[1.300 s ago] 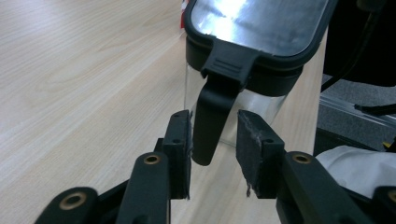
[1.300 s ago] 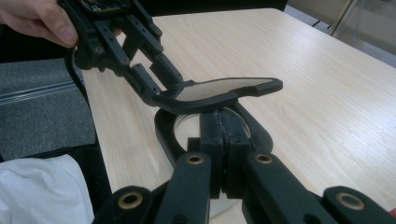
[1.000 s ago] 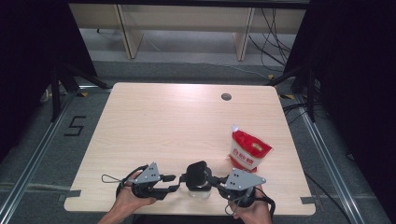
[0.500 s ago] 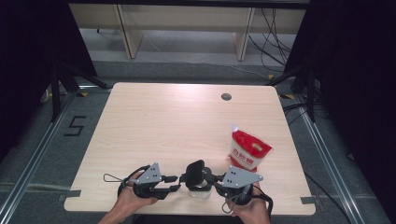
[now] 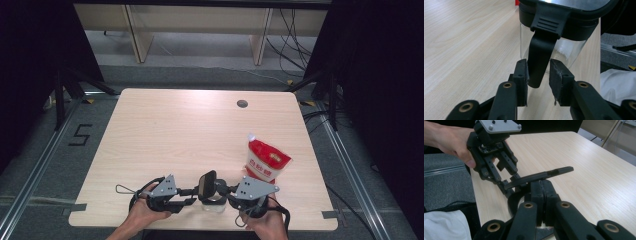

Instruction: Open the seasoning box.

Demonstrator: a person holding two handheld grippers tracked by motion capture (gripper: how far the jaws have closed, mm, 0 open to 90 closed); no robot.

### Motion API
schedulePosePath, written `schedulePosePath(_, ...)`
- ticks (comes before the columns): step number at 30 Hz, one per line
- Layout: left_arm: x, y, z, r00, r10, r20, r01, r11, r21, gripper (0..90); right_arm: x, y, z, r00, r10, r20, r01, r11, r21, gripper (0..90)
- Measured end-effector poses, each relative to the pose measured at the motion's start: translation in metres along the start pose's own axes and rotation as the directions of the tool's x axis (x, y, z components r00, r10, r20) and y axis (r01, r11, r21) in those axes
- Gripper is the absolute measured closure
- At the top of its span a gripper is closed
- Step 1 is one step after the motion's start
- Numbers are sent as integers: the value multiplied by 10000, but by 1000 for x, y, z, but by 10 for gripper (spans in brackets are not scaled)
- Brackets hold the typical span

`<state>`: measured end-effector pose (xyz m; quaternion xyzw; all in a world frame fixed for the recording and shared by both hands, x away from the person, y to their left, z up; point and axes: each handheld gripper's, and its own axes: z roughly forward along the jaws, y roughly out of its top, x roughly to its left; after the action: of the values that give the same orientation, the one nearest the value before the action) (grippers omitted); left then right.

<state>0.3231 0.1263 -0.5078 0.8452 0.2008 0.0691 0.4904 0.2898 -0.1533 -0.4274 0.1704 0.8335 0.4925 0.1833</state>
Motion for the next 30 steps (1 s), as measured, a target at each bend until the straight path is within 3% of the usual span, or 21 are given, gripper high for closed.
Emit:
schedulePosePath(5,1,0,0,9999,124,-23,-124,9999,38,726,1,3,2,10000,1,-67,-2,10000,-5,900)
schedulePosePath(6,1,1,-1,9995,295,-77,-294,9995,124,728,1,4,2,10000,26,-61,-26,10000,-57,900)
schedulePosePath(30,-2,2,0,9995,296,-145,-294,9995,101,734,10,25,19,9984,-380,-417,374,9992,-156,900)
